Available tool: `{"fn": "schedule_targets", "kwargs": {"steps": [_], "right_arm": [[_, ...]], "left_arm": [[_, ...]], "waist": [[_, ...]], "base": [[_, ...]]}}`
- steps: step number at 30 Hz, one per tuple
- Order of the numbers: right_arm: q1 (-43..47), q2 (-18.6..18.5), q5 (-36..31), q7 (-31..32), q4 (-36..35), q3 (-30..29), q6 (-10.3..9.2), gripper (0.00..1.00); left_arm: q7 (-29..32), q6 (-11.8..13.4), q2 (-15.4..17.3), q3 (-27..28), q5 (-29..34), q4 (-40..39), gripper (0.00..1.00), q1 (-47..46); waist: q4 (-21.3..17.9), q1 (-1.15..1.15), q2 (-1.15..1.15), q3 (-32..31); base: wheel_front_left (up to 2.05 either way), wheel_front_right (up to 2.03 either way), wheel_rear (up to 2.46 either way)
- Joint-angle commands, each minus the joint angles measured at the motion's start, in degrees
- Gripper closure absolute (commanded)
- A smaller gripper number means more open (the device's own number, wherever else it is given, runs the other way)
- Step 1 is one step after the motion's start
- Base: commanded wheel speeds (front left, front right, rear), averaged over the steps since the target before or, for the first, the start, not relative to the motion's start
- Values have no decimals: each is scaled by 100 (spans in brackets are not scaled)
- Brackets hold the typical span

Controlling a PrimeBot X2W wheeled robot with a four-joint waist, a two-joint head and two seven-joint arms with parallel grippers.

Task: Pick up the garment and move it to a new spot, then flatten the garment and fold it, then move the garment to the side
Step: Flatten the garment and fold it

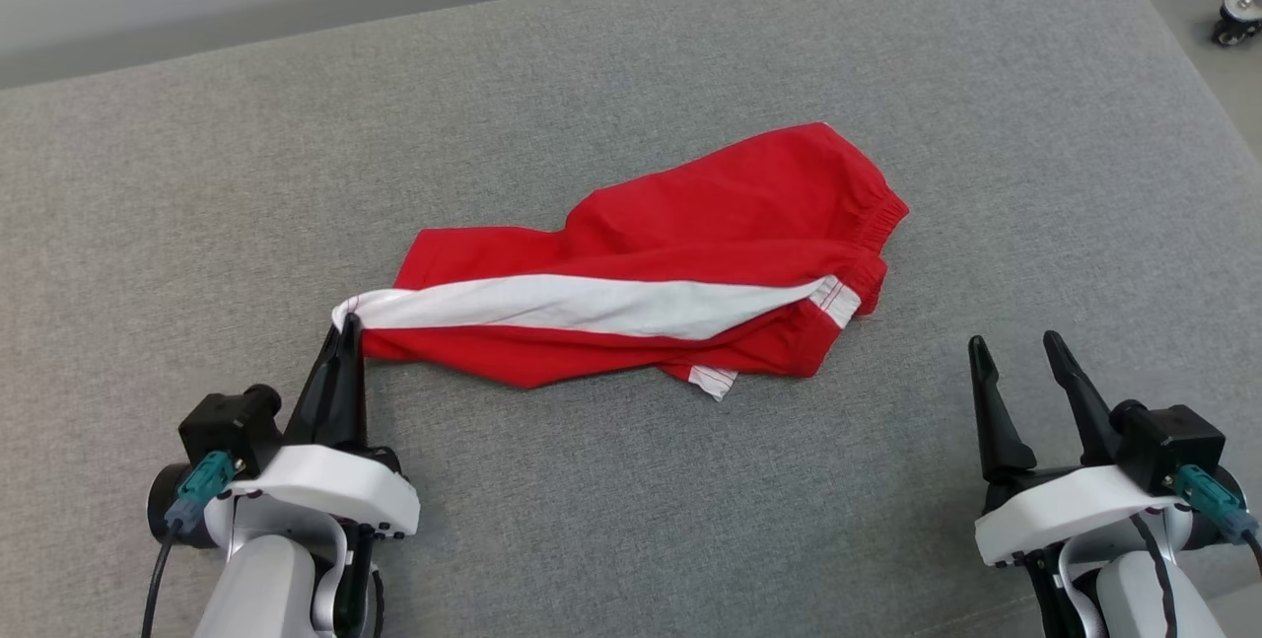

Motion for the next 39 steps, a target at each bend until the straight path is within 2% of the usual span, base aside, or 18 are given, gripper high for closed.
{"fn": "schedule_targets", "kwargs": {"steps": [1,6,10,11,12,13,14,23,35,39], "right_arm": [[14,-15,26,-1,19,20,1,0],[15,-16,70,-1,75,114,1,0],[33,-17,90,-1,86,173,1,0],[41,-17,90,-1,90,185,1,0],[49,-17,93,-1,93,198,1,0],[56,-17,88,-1,94,215,1,0],[63,-17,81,-1,97,229,1,0],[205,-25,29,0,7,366,1,0],[660,-65,-243,0,-242,641,1,0],[839,-54,-231,0,-239,669,1,0]], "left_arm": [[-1,33,29,79,43,-22,100,63],[-1,161,29,353,148,-23,100,228],[-1,84,30,407,215,7,100,301],[-1,69,29,399,230,15,61,305],[-1,62,28,397,229,23,53,314],[-1,78,30,411,237,13,33,322],[-1,99,29,420,254,-10,0,331],[0,387,26,665,503,-261,0,743],[0,308,26,788,807,-490,0,1611],[0,361,26,746,781,-535,0,1842]], "waist": [[70,0,0,-59],[198,0,0,-137],[271,0,0,-199],[288,0,0,-212],[306,0,0,-226],[322,0,0,-237],[335,0,0,-250],[494,0,0,-561],[877,0,0,-1252],[1011,0,0,-1427]], "base": [[0,0,0],[0,0,0],[0,0,0],[0,0,0],[0,0,0],[0,0,0],[0,0,0],[0,0,0],[0,0,0],[0,0,0]]}}
